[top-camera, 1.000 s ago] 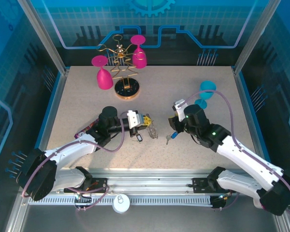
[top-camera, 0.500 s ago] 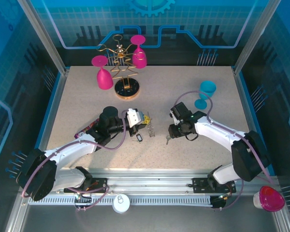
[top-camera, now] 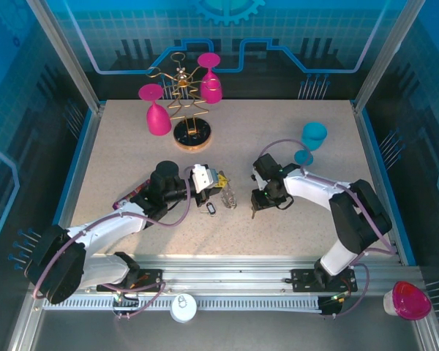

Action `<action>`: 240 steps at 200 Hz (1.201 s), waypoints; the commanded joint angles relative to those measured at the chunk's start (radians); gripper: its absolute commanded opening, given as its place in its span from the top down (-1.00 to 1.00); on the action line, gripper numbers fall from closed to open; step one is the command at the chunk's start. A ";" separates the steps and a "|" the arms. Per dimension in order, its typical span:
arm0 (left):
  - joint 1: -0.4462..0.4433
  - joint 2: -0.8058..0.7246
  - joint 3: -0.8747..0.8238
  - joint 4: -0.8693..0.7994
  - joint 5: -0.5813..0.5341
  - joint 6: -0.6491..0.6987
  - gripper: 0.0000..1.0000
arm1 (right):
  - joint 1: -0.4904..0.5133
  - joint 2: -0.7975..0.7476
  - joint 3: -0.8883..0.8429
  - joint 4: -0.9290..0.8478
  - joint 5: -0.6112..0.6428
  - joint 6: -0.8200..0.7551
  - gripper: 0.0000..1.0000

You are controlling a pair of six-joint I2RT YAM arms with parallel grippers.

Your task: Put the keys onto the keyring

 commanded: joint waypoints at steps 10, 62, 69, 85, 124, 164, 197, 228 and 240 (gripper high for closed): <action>-0.006 -0.020 0.031 0.008 0.007 0.004 1.00 | -0.008 0.036 0.029 -0.004 -0.031 -0.016 0.31; -0.006 -0.021 0.032 0.005 0.010 0.008 1.00 | 0.009 0.064 0.042 -0.006 -0.050 -0.022 0.41; -0.005 -0.020 0.032 0.005 0.010 0.008 1.00 | 0.011 0.065 0.045 -0.008 -0.050 -0.023 0.43; -0.006 -0.022 0.033 0.004 0.010 0.009 1.00 | 0.014 0.065 0.049 -0.011 -0.050 -0.024 0.47; -0.006 -0.022 0.033 0.002 0.011 0.011 1.00 | 0.023 0.072 0.058 -0.015 -0.053 -0.026 0.55; -0.006 -0.022 0.033 -0.001 0.012 0.011 1.00 | 0.034 0.083 0.064 -0.017 -0.053 -0.024 0.64; -0.005 -0.022 0.034 -0.003 0.014 0.014 1.00 | 0.037 0.092 0.074 -0.024 -0.048 -0.027 0.77; -0.005 -0.022 0.034 -0.006 0.015 0.017 1.00 | 0.040 0.097 0.082 -0.024 -0.055 -0.030 0.72; -0.006 -0.022 0.034 -0.007 0.015 0.018 1.00 | 0.040 0.100 0.087 -0.025 -0.056 -0.031 0.72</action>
